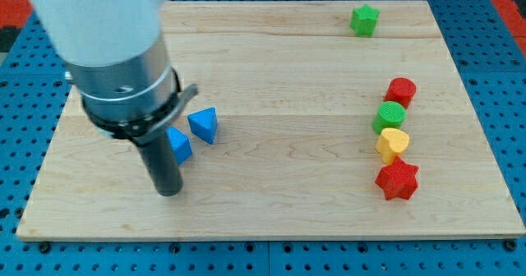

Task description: Move the blue triangle and blue cube to the line of blocks

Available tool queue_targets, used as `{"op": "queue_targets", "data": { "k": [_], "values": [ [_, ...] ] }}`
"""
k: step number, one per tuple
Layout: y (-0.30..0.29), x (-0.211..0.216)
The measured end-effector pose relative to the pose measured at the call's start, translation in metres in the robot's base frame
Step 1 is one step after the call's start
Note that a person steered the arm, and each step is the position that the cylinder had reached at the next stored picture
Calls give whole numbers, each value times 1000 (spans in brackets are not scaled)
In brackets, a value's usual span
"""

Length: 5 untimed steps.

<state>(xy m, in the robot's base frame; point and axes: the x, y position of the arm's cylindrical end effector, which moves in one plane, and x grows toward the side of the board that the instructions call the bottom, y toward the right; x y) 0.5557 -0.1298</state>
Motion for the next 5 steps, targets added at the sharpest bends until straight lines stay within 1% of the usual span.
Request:
{"op": "queue_targets", "data": {
  "k": [1, 2, 3, 4, 5],
  "values": [
    [-17, -39],
    [17, -70],
    [69, -96],
    [99, -125],
    [147, -147]
  ]
}}
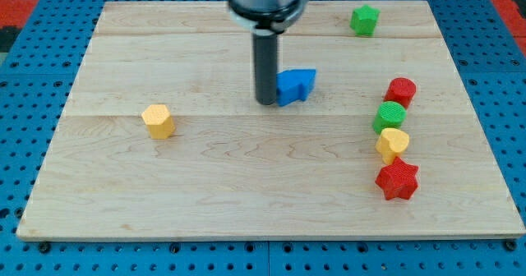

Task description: Move the blue triangle and blue cube to the line of blocks

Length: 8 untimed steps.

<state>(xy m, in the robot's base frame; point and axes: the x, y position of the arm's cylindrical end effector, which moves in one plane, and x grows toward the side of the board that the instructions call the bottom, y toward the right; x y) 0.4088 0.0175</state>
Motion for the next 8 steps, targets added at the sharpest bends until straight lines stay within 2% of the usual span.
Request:
{"op": "queue_targets", "data": {
  "k": [2, 4, 5, 6, 7, 8],
  "values": [
    [82, -40],
    [136, -43],
    [130, -47],
    [77, -51],
    [73, -89],
    [102, -97]
  ]
}}
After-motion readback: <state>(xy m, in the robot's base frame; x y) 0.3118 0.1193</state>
